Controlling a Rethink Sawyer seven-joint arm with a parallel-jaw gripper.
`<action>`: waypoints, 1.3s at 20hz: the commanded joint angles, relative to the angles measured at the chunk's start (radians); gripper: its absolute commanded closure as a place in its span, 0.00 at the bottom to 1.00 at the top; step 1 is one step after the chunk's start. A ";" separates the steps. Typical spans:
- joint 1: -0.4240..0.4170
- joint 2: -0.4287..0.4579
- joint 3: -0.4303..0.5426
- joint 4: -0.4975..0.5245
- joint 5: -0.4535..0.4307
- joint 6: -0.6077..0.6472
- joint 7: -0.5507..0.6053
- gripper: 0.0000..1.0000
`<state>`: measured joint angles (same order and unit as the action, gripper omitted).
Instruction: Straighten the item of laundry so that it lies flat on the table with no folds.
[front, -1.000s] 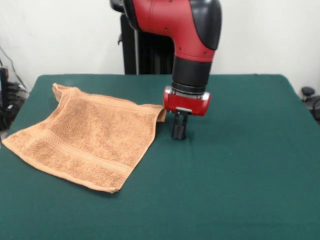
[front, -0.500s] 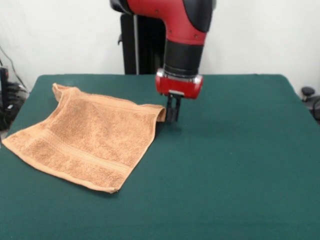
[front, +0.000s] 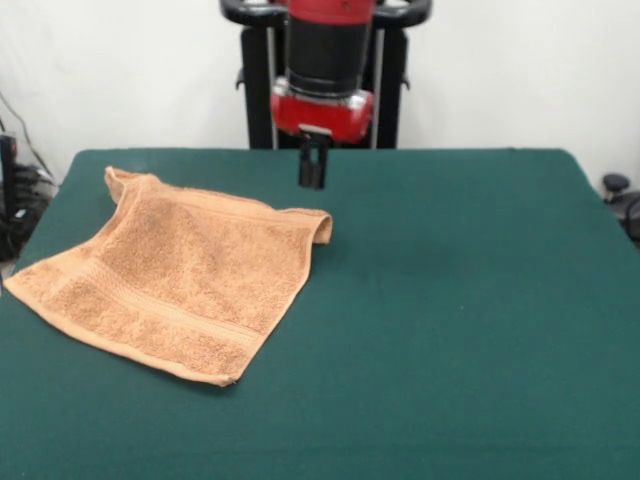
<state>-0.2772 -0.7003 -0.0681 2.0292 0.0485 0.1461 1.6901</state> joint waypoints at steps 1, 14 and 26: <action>-0.121 0.030 0.108 -0.074 -0.100 0.106 -0.047 1.00; -0.270 0.198 0.192 -0.250 -0.300 0.070 -0.060 1.00; -0.242 0.285 0.191 -0.345 -0.359 0.036 0.013 1.00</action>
<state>-0.5627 -0.4780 -0.0221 1.7509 -0.2651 0.1713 1.6901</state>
